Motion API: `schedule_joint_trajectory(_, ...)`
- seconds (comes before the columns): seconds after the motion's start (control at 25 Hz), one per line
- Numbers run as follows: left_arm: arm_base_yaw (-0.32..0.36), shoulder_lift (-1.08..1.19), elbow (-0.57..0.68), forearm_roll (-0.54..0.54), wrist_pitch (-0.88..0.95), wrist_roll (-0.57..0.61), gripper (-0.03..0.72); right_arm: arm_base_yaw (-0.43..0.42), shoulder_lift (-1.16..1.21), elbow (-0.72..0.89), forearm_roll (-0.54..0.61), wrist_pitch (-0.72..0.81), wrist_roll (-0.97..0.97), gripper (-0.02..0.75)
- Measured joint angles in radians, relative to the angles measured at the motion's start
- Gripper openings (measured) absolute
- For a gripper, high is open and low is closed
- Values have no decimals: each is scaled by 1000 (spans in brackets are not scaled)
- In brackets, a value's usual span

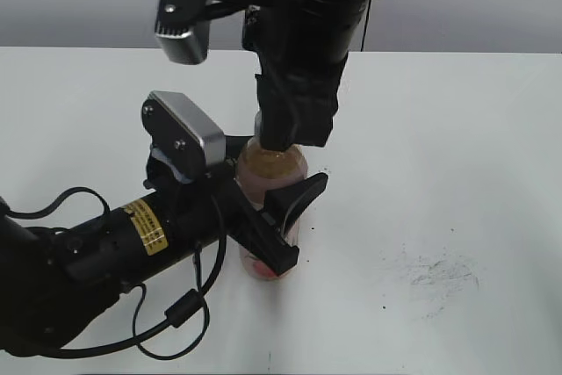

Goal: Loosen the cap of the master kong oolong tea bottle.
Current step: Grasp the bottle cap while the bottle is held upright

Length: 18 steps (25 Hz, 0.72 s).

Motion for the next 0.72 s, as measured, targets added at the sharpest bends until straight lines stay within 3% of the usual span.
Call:
schedule_joint_trajectory(0.48,0,0,0,0,0,0,447,0,-1,0,-8,1,-516,279)
schedule_joint_trajectory(0.72,0,0,0,2,0,1,447,0,-3,0,-20,-2,-916,279)
